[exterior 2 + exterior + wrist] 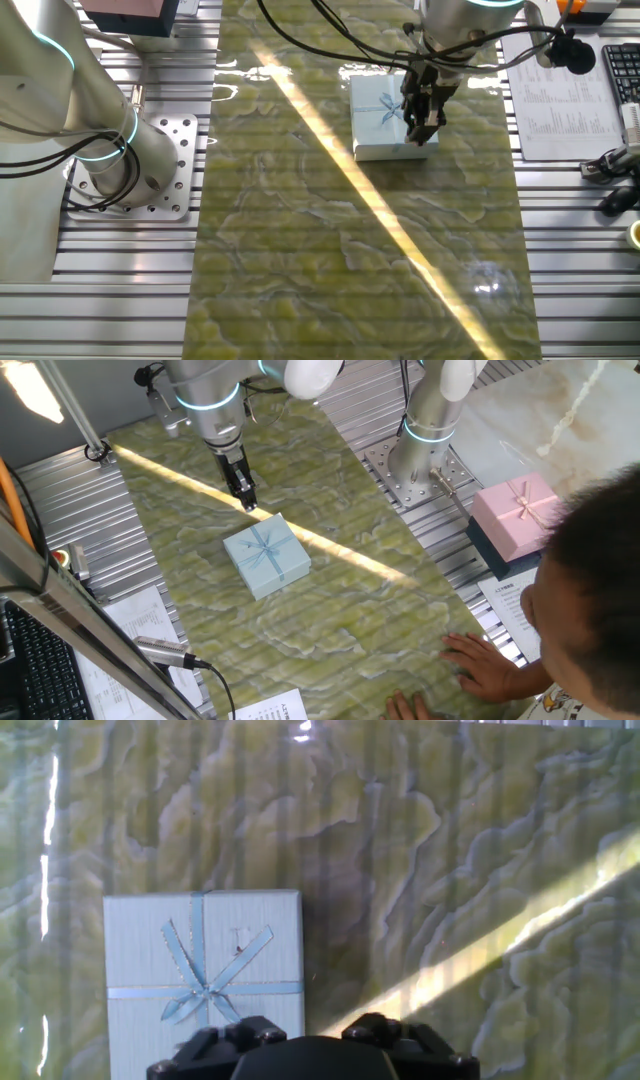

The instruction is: Open a box

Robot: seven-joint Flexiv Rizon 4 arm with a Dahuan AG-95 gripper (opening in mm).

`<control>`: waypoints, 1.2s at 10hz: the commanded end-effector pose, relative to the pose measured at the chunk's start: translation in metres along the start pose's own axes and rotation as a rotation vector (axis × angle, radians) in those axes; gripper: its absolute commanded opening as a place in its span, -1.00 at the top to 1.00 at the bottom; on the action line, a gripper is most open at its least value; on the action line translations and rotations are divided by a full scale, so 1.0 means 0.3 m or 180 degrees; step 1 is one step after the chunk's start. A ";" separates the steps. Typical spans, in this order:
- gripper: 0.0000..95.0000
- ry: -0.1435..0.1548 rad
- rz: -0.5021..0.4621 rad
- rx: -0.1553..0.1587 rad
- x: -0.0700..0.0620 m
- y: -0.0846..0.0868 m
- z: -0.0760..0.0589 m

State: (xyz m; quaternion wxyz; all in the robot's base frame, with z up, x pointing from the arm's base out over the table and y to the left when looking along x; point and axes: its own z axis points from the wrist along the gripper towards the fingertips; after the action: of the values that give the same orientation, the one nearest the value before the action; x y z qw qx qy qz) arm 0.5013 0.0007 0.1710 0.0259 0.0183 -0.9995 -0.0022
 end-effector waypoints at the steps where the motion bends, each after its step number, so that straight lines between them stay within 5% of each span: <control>1: 1.00 -0.0004 -0.0007 0.0001 0.006 0.001 -0.001; 6: 1.00 0.0002 -0.0026 -0.0004 -0.002 0.025 0.007; 12: 1.00 0.0076 -0.0010 -0.0015 -0.070 0.182 0.032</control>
State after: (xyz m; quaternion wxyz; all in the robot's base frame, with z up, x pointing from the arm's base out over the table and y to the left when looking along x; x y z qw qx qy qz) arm 0.5203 0.0590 0.1600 0.0387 0.0204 -0.9990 -0.0050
